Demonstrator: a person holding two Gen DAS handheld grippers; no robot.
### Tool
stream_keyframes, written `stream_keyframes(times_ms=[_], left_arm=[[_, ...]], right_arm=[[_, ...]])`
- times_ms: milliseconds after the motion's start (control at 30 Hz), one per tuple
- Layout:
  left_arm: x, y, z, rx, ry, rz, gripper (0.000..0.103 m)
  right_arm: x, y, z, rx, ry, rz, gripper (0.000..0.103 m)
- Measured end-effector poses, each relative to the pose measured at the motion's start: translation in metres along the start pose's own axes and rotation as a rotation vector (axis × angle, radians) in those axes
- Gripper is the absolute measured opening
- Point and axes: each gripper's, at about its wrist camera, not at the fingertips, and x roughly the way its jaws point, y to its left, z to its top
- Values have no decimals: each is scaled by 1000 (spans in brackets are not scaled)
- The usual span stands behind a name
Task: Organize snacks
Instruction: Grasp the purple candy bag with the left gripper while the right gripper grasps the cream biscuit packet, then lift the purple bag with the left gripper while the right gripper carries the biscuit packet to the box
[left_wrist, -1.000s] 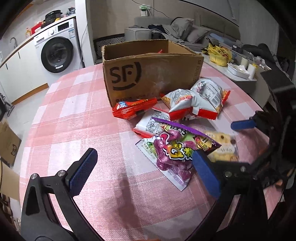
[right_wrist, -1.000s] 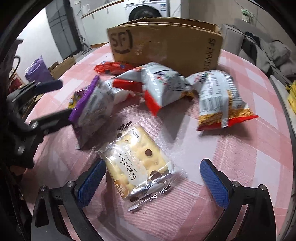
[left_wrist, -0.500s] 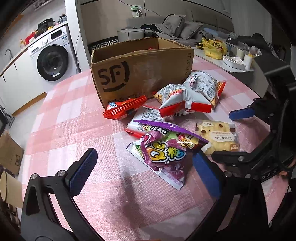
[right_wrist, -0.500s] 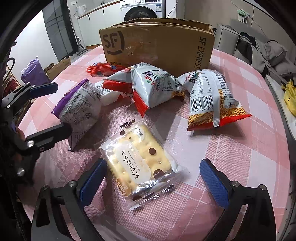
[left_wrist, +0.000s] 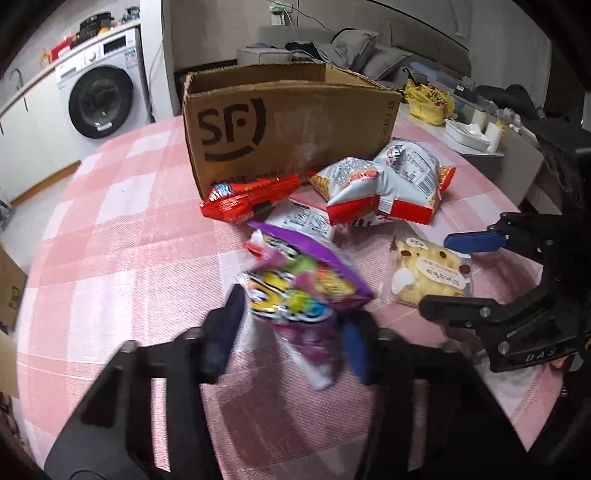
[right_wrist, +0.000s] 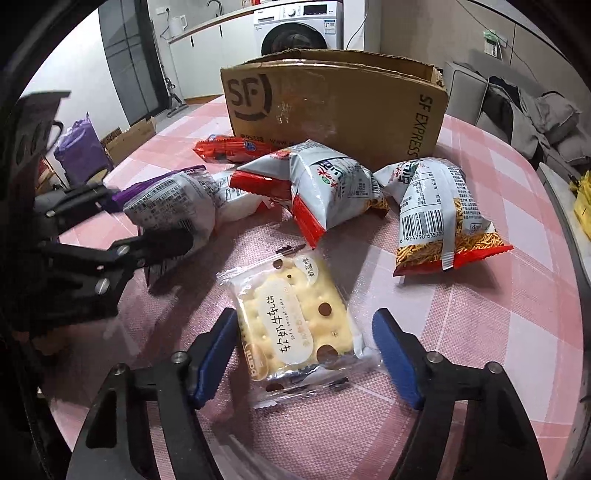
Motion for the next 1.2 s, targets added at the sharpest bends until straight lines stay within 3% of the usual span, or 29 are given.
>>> stream_keyframes(times_ms=[33, 200, 1200], left_arm=[[0, 1, 0, -2, -6, -2, 40], [-4, -2, 0, 8, -24, -18, 39], [-54, 1, 12, -5, -139, 24, 39]], right_arm=[[-1, 0, 0, -3, -4, 8, 65], [-4, 6, 0, -28, -15, 19, 59], [-75, 11, 5, -13, -194, 141, 58]])
